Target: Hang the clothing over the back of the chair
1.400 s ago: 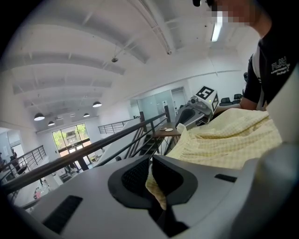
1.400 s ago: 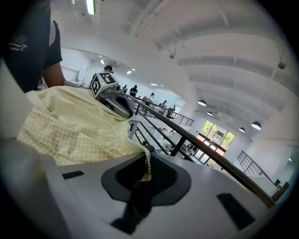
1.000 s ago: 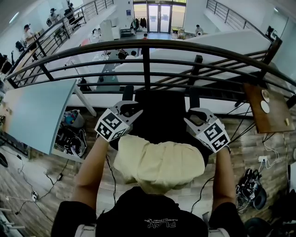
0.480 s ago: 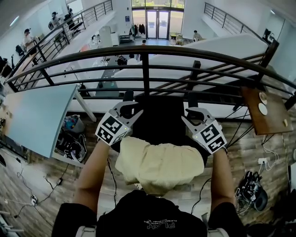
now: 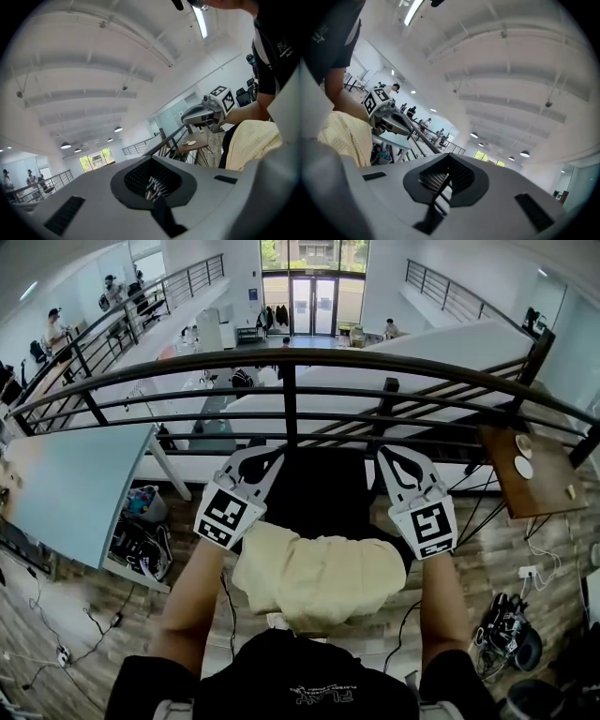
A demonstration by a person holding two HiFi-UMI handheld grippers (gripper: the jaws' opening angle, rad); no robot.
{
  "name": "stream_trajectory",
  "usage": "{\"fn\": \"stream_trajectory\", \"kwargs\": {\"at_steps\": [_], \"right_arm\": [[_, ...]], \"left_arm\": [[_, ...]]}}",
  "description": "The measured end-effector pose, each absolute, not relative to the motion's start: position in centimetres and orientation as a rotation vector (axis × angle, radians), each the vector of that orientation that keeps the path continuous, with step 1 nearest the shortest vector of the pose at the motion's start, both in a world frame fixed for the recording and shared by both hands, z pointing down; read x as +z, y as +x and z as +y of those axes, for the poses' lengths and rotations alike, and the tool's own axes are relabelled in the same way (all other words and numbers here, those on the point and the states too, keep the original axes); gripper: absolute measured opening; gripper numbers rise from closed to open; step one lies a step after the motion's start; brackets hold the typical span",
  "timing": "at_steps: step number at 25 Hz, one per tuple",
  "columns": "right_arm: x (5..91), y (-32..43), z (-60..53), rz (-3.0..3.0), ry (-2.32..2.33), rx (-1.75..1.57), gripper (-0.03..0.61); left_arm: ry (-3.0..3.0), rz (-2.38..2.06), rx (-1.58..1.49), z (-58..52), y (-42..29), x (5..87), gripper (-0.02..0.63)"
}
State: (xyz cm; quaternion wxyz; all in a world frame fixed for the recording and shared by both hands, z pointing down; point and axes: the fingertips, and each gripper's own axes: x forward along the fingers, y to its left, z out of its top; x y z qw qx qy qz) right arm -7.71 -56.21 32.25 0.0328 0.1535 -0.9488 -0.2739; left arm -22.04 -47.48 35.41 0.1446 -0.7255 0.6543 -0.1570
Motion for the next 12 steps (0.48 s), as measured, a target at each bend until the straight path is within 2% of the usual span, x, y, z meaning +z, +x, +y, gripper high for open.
{"fn": "stream_trajectory", "kwargs": {"at_steps": [6, 12], "right_arm": [[26.7, -6.7, -53.0, -3.081, 0.560, -0.947, 0.018], [25.8, -6.9, -51.2, -3.097, 0.520, -0.987, 0.018]], "left_arm": [[-2.008, 1.909, -0.380, -45.4, -21.5, 32.4, 0.012], [-1.981, 1.924, -0.372, -44.2, -21.1, 31.7, 0.012]]}}
